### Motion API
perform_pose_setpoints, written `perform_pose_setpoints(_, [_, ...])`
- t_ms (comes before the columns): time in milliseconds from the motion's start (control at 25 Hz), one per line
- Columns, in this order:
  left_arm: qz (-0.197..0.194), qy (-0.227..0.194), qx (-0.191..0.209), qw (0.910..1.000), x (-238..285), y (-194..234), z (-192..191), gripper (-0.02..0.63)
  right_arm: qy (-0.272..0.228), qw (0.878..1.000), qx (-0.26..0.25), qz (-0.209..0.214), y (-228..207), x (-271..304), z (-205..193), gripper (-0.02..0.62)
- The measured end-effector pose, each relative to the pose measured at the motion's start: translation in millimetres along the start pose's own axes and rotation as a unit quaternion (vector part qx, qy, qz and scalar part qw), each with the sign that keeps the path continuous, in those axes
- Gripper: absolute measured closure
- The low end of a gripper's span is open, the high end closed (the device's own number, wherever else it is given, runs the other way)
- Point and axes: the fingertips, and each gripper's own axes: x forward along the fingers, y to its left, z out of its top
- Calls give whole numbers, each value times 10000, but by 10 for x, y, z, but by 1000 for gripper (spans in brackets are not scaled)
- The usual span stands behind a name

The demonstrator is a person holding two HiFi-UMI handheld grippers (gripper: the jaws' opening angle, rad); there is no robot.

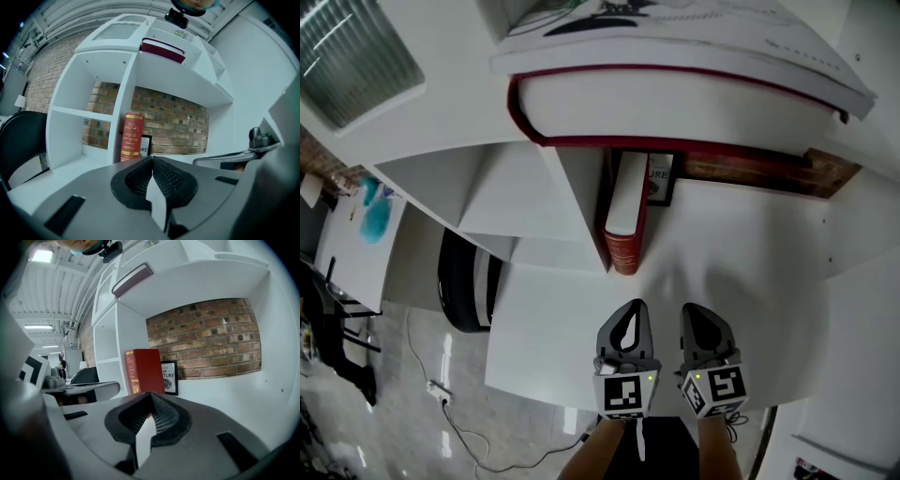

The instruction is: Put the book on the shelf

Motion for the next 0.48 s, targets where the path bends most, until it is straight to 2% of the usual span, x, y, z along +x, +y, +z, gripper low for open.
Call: perform_pose_setpoints(480, [-264,69,120,9996,-199,-227,125,589,-98,9998,44,-147,118,-365,74,580])
